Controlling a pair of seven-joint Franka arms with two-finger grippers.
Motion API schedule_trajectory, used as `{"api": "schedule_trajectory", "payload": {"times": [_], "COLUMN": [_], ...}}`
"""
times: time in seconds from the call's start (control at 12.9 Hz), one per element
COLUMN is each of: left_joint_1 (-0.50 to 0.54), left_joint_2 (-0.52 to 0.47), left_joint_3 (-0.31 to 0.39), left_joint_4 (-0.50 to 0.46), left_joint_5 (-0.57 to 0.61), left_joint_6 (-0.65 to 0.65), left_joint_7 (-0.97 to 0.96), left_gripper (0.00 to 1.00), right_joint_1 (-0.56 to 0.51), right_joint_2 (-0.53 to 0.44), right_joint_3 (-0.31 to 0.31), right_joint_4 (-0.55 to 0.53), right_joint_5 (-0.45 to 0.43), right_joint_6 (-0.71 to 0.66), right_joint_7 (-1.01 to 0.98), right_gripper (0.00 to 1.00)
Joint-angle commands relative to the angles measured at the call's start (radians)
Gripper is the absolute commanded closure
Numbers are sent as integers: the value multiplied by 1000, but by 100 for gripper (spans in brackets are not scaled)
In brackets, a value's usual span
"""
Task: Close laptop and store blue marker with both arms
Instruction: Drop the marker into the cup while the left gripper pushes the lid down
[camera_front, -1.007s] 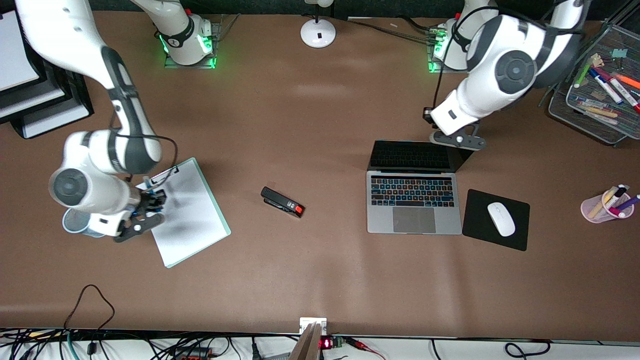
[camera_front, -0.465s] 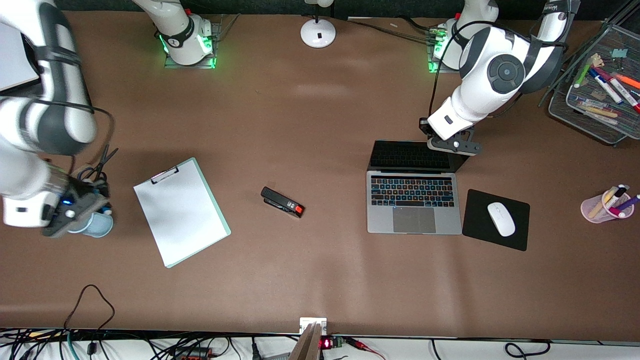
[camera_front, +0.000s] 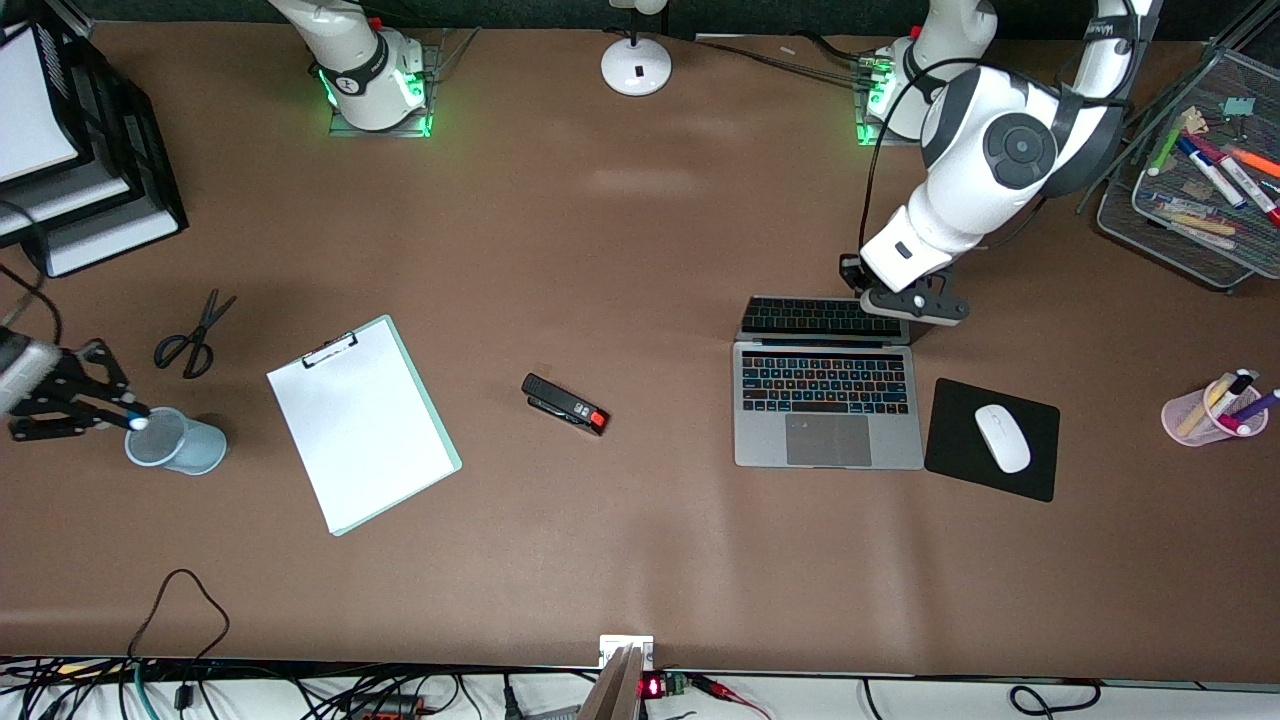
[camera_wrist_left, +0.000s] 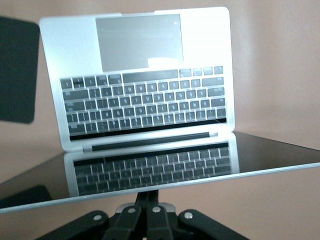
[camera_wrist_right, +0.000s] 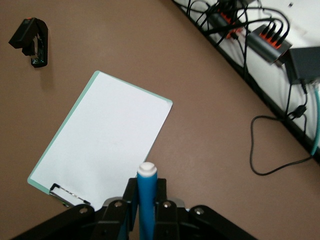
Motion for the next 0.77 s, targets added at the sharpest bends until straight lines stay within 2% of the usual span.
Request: {"api": "schedule_trajectory", "payload": {"times": [0.0,0.08,0.23,0.39,0.7], "left_joint_1": [16,19,19,18,15], "left_joint_2": [112,158,239,322,443], "left_joint_3": [1,1,3,3,13], "left_joint_4": [101,147,222,299,417], "left_joint_5": [52,52,63,110,153], "left_joint_6": [44,50,73,73,81], "left_joint_7": [15,15,14,9,6], "left_gripper": [100,100,100,100,100], "right_joint_1": [-77,-97,-127,-158,-193], "right_joint_2": [49,62,99,167,253], "right_joint_3": [15,15,17,17,17], "right_joint_4": [27,28,36,85,131], "right_joint_5": [177,237,302,385,457], "right_joint_6": [-14,-15,-57,-104,-156], "right_joint_7": [-213,-270,-345,-428,-506], "right_gripper": [100,100,100,100,99]}}
